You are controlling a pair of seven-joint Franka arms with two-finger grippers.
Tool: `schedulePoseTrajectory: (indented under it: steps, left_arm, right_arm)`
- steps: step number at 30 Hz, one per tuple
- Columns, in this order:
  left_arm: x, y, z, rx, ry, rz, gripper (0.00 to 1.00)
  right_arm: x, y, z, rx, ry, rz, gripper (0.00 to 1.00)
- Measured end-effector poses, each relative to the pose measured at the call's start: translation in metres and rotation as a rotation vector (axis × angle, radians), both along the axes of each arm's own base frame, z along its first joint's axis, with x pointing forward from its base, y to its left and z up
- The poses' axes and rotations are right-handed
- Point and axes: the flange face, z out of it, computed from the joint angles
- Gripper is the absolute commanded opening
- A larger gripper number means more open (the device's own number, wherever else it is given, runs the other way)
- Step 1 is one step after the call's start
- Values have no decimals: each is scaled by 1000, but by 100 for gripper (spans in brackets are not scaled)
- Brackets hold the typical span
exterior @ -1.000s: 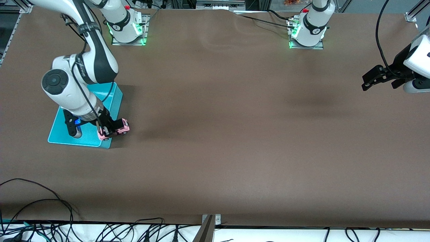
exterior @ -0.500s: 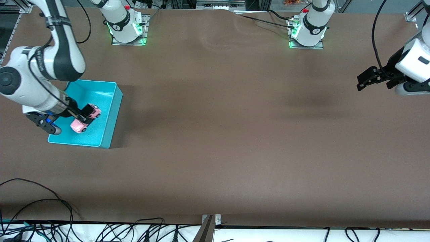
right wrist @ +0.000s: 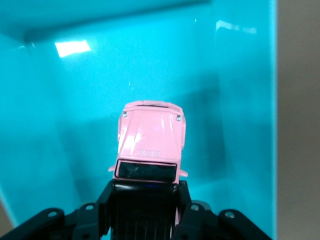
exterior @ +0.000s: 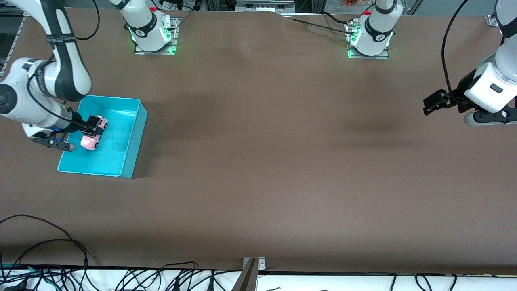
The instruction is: Wind and store pink jeep toy
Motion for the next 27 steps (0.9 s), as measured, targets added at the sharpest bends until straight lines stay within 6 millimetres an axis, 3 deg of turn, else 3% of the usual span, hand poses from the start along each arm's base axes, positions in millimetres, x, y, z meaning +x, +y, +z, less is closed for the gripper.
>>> schedulePoseTrajectory:
  steps: [8, 25, 26, 27]
  left_arm:
    - [0, 1, -1, 0, 2, 2, 100]
    - [0, -2, -1, -25, 3, 4, 100]
    - [0, -2, -1, -25, 3, 4, 100]
    - [0, -2, -1, -25, 3, 4, 100]
  right_arm:
    - [-25, -6, -42, -2, -5, 15, 0]
    - [-32, -26, -56, -1, 21, 65, 0]
    - [-32, -26, -57, -1, 24, 65, 2]
    - [-32, -26, -59, -2, 26, 66, 14]
